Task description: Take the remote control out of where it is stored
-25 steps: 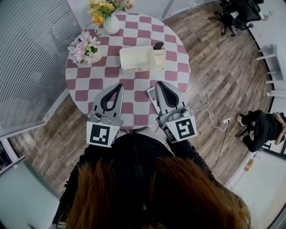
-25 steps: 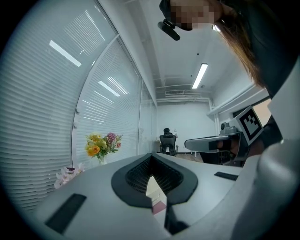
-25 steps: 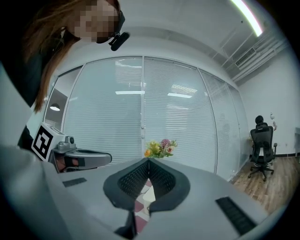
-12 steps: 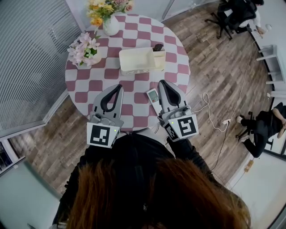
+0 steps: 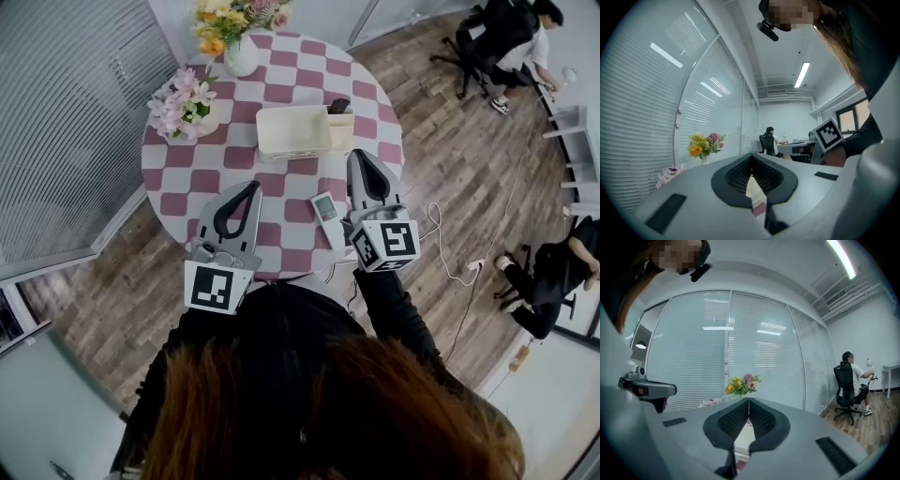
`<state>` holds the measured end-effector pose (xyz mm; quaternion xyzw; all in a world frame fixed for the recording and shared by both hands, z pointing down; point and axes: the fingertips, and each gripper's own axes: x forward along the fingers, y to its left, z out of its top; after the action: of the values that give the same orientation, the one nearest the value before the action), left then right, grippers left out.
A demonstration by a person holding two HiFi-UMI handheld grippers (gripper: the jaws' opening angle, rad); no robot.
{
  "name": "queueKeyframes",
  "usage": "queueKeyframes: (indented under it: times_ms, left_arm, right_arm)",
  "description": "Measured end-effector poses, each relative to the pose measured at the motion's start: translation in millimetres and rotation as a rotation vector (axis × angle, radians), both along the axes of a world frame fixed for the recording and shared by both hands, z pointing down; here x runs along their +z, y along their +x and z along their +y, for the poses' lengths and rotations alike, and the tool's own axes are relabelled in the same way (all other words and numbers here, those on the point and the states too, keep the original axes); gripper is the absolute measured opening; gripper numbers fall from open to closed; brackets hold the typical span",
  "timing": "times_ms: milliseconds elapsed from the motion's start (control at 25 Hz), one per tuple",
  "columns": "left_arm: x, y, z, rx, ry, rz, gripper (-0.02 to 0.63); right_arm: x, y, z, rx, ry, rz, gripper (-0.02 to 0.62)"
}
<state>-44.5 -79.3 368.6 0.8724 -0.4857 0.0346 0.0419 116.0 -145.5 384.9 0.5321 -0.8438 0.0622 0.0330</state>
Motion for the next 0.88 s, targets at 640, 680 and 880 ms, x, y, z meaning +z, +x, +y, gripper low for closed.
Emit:
queueKeyframes:
  times_ms: [640,680,880]
  left_arm:
    - [2,-1,-8,-0.023,-0.004,-0.011,0.009]
    - [1,-2,-8,-0.026,-0.004,-0.011,0.009]
    - [3,-3,-11,-0.034,-0.007,-0.019,0.009]
  right_arm:
    - [34,22,-54,0.076,-0.043,0.024,0.015]
    - [38,23,-57,0.079,-0.049,0.032,0.015]
    - [73,22,-80,0.076,-0.097,0.093,0.017]
